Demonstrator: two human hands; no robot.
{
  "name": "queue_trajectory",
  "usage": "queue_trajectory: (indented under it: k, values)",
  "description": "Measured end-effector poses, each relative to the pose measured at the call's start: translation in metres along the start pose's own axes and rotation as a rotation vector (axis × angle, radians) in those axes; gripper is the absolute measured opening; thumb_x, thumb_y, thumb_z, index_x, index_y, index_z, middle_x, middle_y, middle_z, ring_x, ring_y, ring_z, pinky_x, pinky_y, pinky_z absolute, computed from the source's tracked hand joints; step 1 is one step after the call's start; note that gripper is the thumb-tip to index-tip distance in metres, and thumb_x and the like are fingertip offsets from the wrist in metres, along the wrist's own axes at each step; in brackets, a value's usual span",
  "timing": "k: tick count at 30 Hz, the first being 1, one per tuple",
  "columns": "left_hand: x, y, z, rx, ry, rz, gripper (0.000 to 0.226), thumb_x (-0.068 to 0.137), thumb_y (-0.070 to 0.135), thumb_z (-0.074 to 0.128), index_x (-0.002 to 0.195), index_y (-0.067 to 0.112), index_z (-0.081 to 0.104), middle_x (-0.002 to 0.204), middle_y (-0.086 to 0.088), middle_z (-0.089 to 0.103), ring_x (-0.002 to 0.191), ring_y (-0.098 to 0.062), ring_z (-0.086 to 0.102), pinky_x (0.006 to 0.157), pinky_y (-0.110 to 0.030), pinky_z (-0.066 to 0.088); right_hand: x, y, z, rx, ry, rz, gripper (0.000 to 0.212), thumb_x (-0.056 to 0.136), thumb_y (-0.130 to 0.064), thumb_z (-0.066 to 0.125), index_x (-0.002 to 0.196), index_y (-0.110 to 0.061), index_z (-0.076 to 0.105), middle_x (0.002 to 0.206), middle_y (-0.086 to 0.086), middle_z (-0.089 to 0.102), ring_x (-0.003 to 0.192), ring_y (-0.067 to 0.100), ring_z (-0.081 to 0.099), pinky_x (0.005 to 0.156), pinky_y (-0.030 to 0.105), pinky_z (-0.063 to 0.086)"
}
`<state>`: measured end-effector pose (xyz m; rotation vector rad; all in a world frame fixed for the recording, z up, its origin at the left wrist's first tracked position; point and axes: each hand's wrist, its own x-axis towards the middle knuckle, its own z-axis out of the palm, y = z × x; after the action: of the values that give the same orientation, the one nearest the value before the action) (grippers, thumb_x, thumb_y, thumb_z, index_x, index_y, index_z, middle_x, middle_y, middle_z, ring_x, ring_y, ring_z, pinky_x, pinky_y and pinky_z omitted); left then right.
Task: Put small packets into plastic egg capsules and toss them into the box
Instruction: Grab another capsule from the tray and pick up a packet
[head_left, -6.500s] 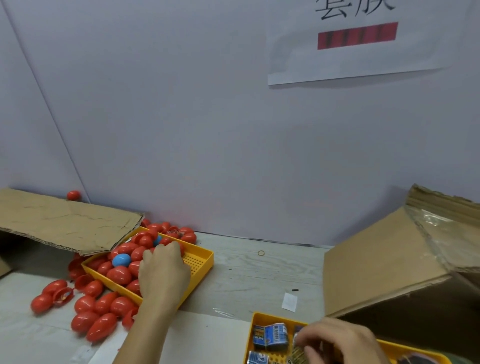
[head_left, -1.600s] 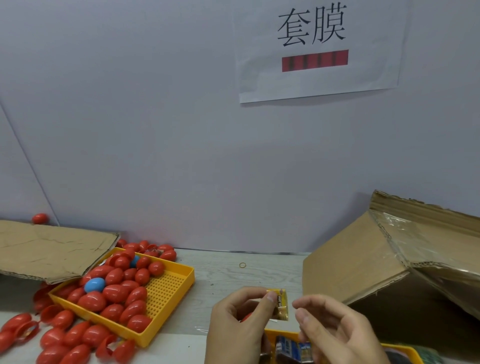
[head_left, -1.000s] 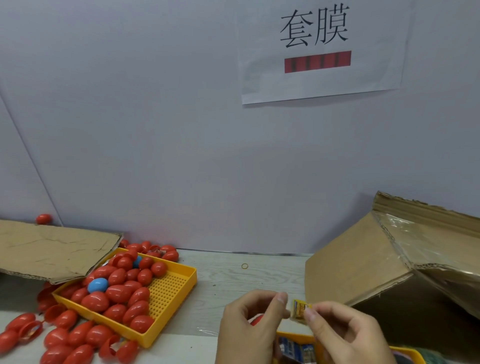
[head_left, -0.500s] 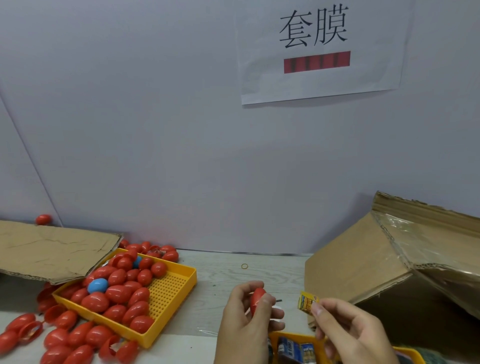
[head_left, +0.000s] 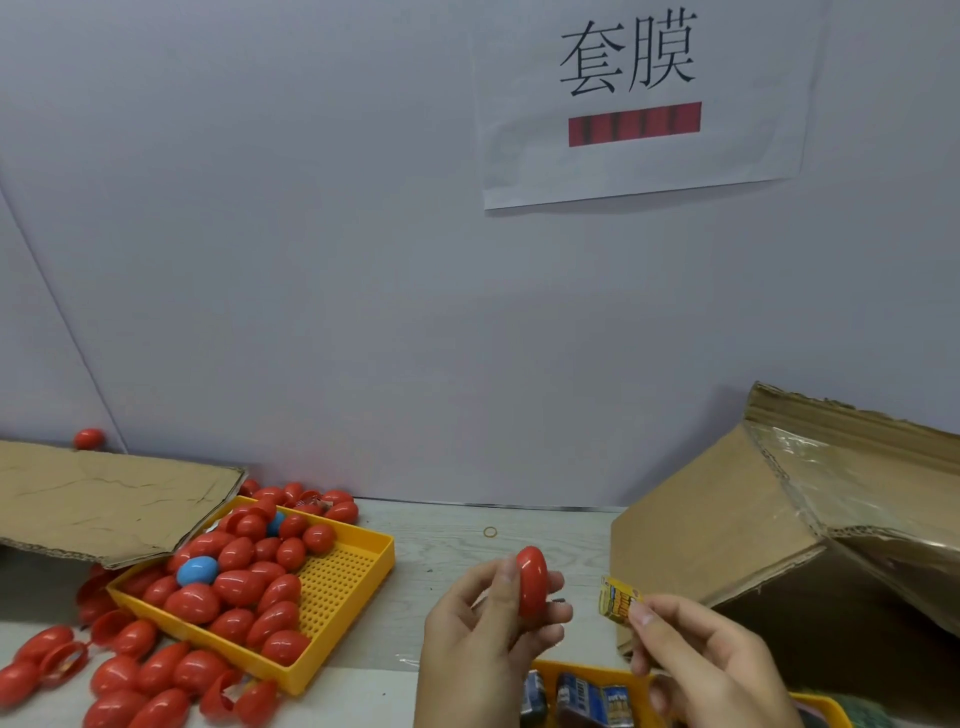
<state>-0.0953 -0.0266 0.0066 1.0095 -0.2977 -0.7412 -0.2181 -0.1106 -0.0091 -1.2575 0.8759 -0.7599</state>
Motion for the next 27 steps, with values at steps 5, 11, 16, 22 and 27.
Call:
queue_trajectory:
  k: [5,11,16,22,27]
  values:
    - [-0.004,0.006,0.000,-0.247,-0.004,-0.148,0.032,0.094,0.015,0.053,0.095,-0.016,0.062,0.079,-0.031,0.070,0.049,-0.028,0.067,0.041,-0.026,0.054,0.000,0.000,0.000,-0.004,-0.005,0.001,0.010,0.084,-0.007,0.068,0.075,-0.002,0.072,0.054,0.017,0.058,0.049,0.027,0.046,0.052,0.033,0.036]
    - [-0.006,0.012,-0.001,-0.350,0.028,-0.235,0.038,0.098,0.016,0.051,0.096,-0.020,0.059,0.068,-0.028,0.066,0.045,-0.027,0.065,0.038,-0.028,0.054,0.001,0.000,-0.001,-0.026,-0.021,-0.005,0.015,0.083,-0.008,0.068,0.069,-0.005,0.074,0.055,0.017,0.059,0.053,0.029,0.048,0.054,0.036,0.038]
    - [-0.005,0.011,-0.001,-0.358,0.049,-0.253,0.036,0.097,0.015,0.053,0.097,-0.021,0.058,0.070,-0.029,0.067,0.047,-0.030,0.066,0.038,-0.029,0.054,0.000,0.000,-0.001,-0.025,-0.012,-0.002,0.012,0.084,-0.008,0.068,0.073,-0.004,0.073,0.055,0.016,0.059,0.052,0.028,0.048,0.054,0.035,0.038]
    - [-0.004,0.007,-0.002,-0.292,0.033,-0.202,0.030,0.082,0.007,0.064,0.098,-0.019,0.060,0.076,-0.032,0.067,0.056,-0.036,0.069,0.042,-0.028,0.056,0.000,0.000,-0.001,-0.008,-0.010,0.011,0.012,0.083,-0.007,0.068,0.073,-0.003,0.073,0.054,0.017,0.058,0.052,0.028,0.046,0.053,0.034,0.036]
    - [-0.002,0.005,-0.003,-0.265,0.050,-0.138,0.042,0.063,0.004,0.069,0.099,-0.014,0.061,0.088,-0.032,0.067,0.063,-0.041,0.071,0.046,-0.031,0.058,-0.001,-0.002,0.000,-0.018,-0.011,0.017,0.011,0.083,-0.008,0.068,0.075,-0.002,0.073,0.054,0.016,0.058,0.053,0.028,0.047,0.054,0.035,0.037]
